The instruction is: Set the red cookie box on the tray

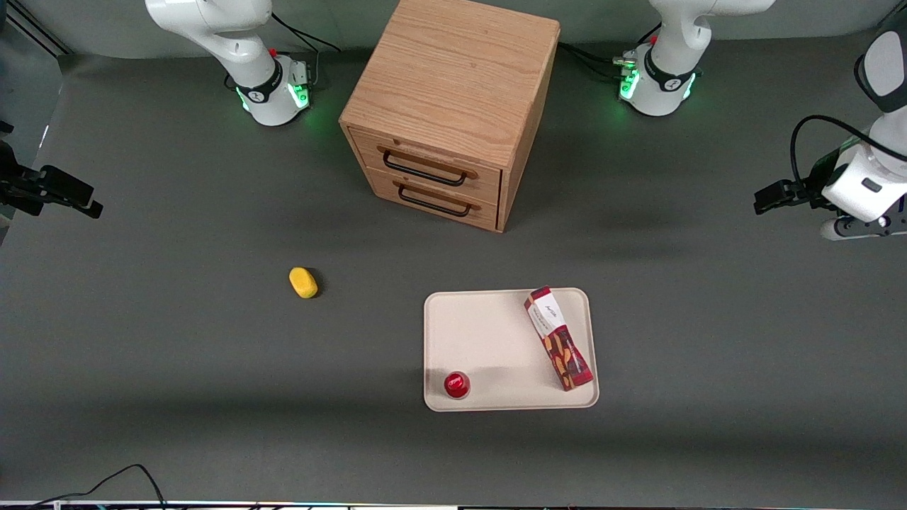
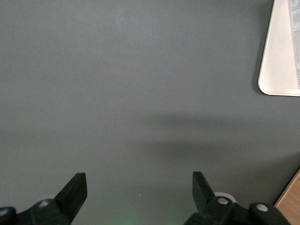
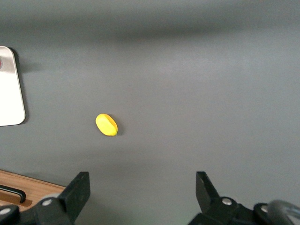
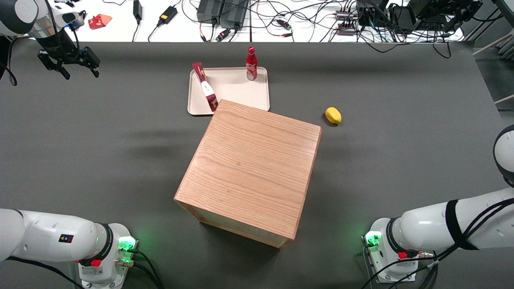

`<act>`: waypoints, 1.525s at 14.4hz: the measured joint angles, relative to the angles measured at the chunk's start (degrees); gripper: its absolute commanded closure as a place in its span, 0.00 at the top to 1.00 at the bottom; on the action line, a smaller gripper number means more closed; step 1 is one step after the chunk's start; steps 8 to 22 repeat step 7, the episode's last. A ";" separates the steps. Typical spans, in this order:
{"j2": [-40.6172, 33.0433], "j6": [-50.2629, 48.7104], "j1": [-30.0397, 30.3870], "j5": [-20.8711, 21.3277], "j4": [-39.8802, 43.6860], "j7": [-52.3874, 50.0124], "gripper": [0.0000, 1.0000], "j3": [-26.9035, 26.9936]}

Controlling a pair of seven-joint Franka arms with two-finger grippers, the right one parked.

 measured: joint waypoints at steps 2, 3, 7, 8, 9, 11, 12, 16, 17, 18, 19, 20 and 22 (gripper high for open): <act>-1.31 -1.68 -0.19 0.16 2.04 0.00 1.00 -0.39; -1.57 -3.60 -0.25 0.19 3.91 0.00 1.00 -0.49; -1.24 -11.48 -0.45 0.25 11.42 -0.02 1.00 -0.63; -1.24 -11.48 -0.45 0.25 11.42 -0.02 1.00 -0.63; -1.24 -11.48 -0.45 0.25 11.42 -0.02 1.00 -0.63; -1.24 -11.48 -0.45 0.25 11.42 -0.02 1.00 -0.63; -1.24 -11.48 -0.45 0.25 11.42 -0.02 1.00 -0.63; -1.24 -11.48 -0.45 0.25 11.42 -0.02 1.00 -0.63; -1.24 -11.48 -0.45 0.25 11.42 -0.02 1.00 -0.63; -1.24 -11.48 -0.45 0.25 11.42 -0.02 1.00 -0.63; -1.24 -11.48 -0.45 0.25 11.42 -0.02 1.00 -0.63; -1.24 -11.48 -0.45 0.25 11.42 -0.02 1.00 -0.63; -1.24 -11.48 -0.45 0.25 11.42 -0.02 1.00 -0.63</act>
